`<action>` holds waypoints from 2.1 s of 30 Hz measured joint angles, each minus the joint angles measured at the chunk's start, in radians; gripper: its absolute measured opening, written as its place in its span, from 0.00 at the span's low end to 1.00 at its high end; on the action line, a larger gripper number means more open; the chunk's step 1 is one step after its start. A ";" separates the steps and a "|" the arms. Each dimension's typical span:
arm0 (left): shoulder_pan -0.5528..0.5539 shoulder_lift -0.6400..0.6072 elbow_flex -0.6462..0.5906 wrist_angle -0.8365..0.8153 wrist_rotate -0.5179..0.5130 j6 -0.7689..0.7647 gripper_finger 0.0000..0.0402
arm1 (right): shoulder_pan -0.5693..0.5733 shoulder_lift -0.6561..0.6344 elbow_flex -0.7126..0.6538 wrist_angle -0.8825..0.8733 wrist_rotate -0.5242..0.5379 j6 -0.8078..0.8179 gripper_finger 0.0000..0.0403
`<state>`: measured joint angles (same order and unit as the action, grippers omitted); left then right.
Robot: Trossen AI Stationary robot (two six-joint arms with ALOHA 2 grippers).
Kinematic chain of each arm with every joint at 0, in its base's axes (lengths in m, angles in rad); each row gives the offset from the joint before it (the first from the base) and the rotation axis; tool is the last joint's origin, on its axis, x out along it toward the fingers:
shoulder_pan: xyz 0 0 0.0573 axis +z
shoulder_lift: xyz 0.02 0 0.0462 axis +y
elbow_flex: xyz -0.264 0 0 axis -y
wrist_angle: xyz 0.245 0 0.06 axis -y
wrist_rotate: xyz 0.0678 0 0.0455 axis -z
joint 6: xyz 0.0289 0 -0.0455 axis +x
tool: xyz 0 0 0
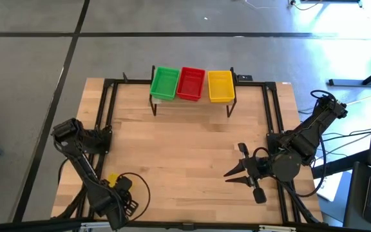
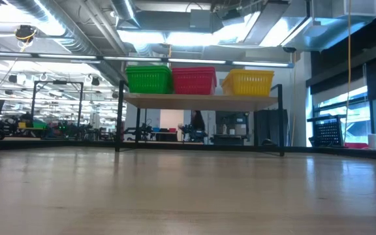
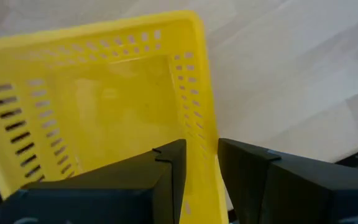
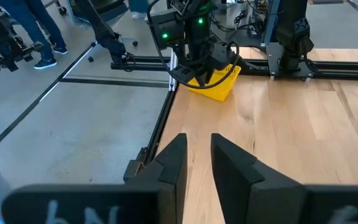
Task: Stack baskets on shelf by color
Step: Stack the yellow bin on top of the yellow bins on the shelf
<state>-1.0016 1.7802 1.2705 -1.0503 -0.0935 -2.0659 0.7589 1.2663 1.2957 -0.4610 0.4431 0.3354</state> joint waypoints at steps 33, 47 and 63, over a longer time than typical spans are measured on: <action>0.000 0.013 0.004 0.006 0.038 0.080 0.20 | -0.001 0.000 0.000 0.000 0.009 -0.003 0.17; 0.001 0.094 0.003 0.006 0.055 0.197 0.20 | -0.001 0.000 0.000 0.000 0.009 -0.004 0.17; 0.152 0.111 0.008 0.031 0.059 0.667 0.00 | -0.001 0.000 0.000 0.000 0.009 -0.004 0.17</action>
<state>-0.8495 1.8915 1.2783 -1.0189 -0.0345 -1.3992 0.7577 1.2663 1.2957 -0.4614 0.4519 0.3317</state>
